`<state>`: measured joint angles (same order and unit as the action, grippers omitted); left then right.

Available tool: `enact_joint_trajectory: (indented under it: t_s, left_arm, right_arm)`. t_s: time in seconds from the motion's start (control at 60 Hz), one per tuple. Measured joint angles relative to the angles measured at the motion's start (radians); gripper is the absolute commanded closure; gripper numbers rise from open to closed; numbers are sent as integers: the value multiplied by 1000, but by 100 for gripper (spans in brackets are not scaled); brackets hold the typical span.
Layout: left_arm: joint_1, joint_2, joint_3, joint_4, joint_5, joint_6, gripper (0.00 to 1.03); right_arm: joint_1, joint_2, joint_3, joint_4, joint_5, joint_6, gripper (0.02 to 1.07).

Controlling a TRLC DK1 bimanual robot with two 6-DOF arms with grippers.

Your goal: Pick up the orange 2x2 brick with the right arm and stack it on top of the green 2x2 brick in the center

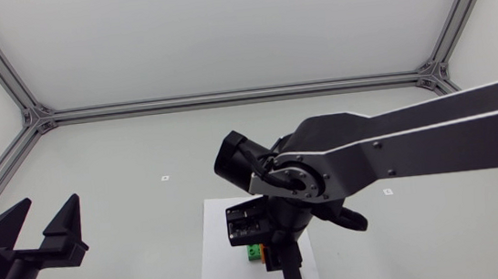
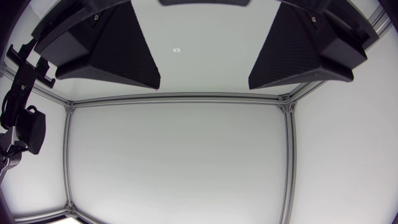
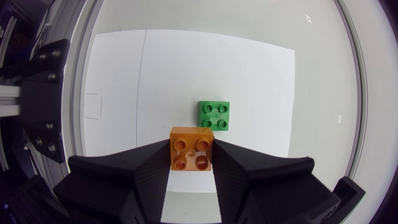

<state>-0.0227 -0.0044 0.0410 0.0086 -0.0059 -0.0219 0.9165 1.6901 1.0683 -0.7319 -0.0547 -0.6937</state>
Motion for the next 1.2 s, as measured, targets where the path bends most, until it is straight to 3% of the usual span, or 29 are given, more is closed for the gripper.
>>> enact_joint_trajectory:
  t_s: [0.667, 1.2]
  left_arm:
    - [0, 0, 0, 0, 0, 0, 4]
    - [0, 0, 0, 0, 0, 0, 4]
  right_arm:
    - [5, 162, 128, 3, 27, 13, 101]
    - [-3, 184, 144, 2, 34, 13, 101]
